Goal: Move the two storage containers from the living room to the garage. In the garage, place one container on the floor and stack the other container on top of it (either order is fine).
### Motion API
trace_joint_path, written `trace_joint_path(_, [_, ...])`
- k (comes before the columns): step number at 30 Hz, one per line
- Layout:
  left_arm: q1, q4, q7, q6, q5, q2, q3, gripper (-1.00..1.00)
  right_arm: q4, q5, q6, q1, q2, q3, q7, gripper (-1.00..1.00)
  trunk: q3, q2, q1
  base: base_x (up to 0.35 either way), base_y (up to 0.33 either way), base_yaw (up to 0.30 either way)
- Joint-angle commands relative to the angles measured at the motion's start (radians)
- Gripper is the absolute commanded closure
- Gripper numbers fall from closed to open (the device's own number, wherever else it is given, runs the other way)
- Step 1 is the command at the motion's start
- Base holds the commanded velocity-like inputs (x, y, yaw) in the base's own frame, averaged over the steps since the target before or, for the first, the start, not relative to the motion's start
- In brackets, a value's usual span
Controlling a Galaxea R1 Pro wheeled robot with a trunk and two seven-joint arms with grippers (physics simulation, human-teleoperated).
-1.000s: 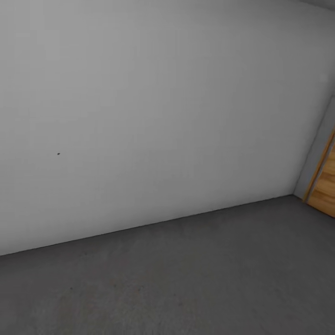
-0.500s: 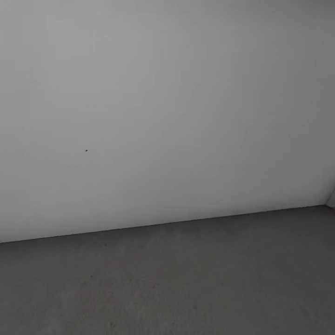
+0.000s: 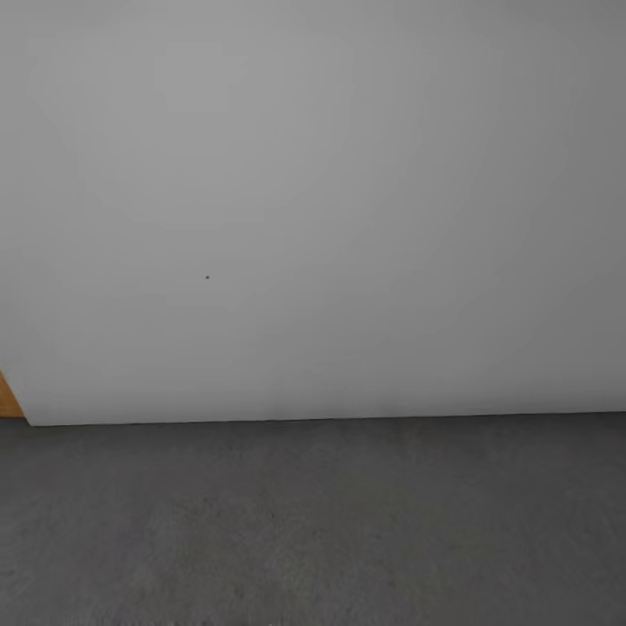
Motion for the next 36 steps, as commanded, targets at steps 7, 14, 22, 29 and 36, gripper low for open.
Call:
trace_joint_path(7, [0.0,0.0,0.0,-0.002,0.002,0.0,0.002,-1.0,0.001,-0.007,-0.004,0.0,0.0,0.006,0.0,-1.0,-0.001,0.0,0.0,0.0,0.0,0.279])
trace_joint_path(14, [0.0,0.0,0.0,-0.002,0.002,-0.001,0.002,-1.0,0.001,-0.007,-0.004,0.0,-0.001,0.006,0.0,-1.0,-0.001,0.0,0.0,0.0,0.0,0.279])
trace_joint_path(22, [0.0,0.0,0.0,-0.002,0.002,-0.001,0.002,-1.0,0.001,-0.007,-0.004,0.0,0.0,0.006,0.0,-1.0,0.0,0.0,0.0,0.0,0.0,0.279])
trace_joint_path(29, [0.0,0.0,0.0,-0.002,0.002,-0.001,0.002,-1.0,0.001,-0.007,-0.004,0.0,0.0,0.006,0.0,-1.0,0.004,0.0,0.0,0.0,0.0,0.279])
trace_joint_path(36, [0.0,0.0,0.0,-0.002,0.002,-0.001,0.002,-1.0,0.001,-0.007,-0.004,0.0,0.002,0.006,0.0,-1.0,0.009,0.0,0.0,0.0,0.0,0.274])
